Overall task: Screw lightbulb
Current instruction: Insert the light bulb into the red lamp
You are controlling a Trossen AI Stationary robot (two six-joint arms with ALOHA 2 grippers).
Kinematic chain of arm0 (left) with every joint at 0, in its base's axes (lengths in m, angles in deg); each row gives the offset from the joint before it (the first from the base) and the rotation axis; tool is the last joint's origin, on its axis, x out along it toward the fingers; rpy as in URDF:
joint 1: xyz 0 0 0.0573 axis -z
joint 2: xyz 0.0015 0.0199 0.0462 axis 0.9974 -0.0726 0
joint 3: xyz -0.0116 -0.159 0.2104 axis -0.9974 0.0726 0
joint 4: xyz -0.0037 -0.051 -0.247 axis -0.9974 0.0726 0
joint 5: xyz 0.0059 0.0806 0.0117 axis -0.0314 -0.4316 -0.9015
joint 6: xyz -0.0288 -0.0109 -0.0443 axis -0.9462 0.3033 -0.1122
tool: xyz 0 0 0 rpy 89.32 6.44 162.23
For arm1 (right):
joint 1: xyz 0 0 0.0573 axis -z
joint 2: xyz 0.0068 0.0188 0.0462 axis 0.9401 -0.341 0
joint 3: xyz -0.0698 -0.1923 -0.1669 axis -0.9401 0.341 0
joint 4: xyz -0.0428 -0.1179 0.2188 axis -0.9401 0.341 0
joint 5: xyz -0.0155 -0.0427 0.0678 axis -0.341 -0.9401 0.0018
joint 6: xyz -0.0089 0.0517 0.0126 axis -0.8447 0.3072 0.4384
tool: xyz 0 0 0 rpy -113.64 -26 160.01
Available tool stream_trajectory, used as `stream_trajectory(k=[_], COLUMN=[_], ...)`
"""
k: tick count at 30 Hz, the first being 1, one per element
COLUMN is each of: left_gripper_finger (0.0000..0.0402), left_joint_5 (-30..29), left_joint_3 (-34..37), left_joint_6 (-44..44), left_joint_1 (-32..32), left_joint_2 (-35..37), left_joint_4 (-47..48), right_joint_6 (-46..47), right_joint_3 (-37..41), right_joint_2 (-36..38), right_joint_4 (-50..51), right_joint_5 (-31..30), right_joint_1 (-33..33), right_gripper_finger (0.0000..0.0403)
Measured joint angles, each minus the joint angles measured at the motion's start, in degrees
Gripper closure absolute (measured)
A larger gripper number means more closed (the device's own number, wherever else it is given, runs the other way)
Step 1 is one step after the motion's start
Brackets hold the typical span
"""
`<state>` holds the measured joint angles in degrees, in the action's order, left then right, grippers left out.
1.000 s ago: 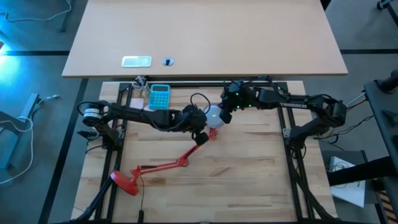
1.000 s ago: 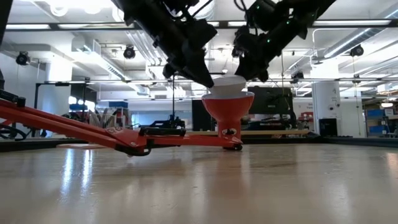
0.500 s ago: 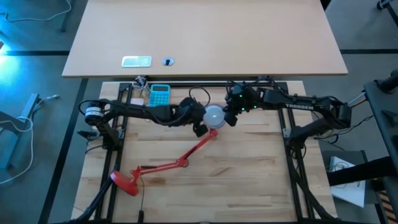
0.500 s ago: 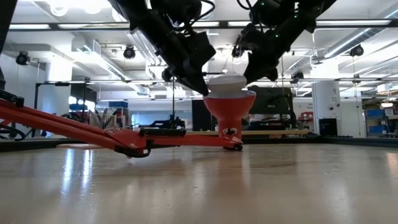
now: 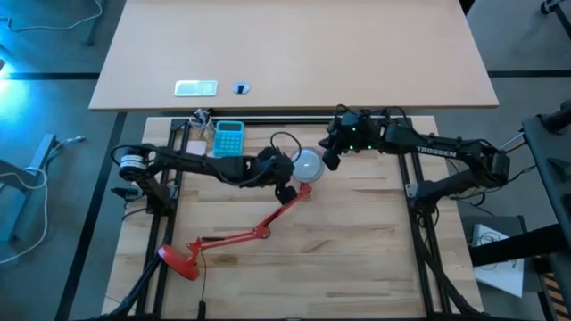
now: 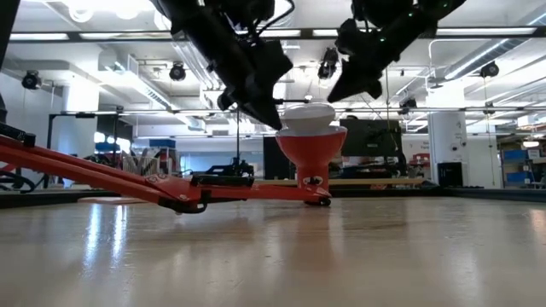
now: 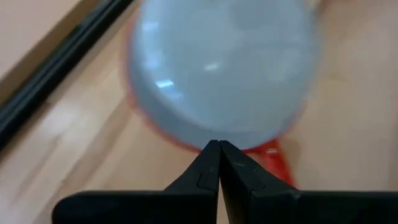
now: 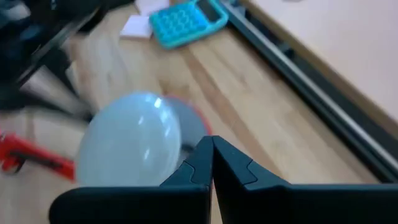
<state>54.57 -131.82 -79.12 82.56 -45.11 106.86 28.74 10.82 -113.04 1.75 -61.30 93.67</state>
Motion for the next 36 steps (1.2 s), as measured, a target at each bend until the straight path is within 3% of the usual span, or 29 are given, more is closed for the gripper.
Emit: stream_trajectory(k=[6,9,23,30,36], left_gripper_finger=[0.0401,0.0401,0.0401,0.0402,0.0401], left_joint_5=[0.1,-1.0,-3.3,1.2,2.8], left_joint_3=[3.2,3.7,3.2,3.6,4.1], left_joint_6=[-0.6,-0.5,8.2,5.1,1.0], left_joint_1=[0.4,-0.4,-5.5,-3.7,1.4], left_joint_2=[0.0,-0.2,3.7,6.3,3.4], left_joint_4=[-9.5,-9.5,-4.8,-0.3,-3.3], right_joint_6=[0.2,1.3,9.6,10.0,9.9], right_joint_3=[0.0,0.1,0.3,0.3,0.2], right_joint_2=[-3.2,-3.8,2.5,3.7,-0.9], right_joint_4=[-1.6,-1.0,9.1,6.8,0.3], right_joint_5=[2.0,4.6,5.7,-3.9,-3.0], right_joint_1=[0.4,-0.4,-5.5,-3.3,-1.0], right_gripper_finger=[0.0403,0.0403,0.0403,0.0403,0.0403])
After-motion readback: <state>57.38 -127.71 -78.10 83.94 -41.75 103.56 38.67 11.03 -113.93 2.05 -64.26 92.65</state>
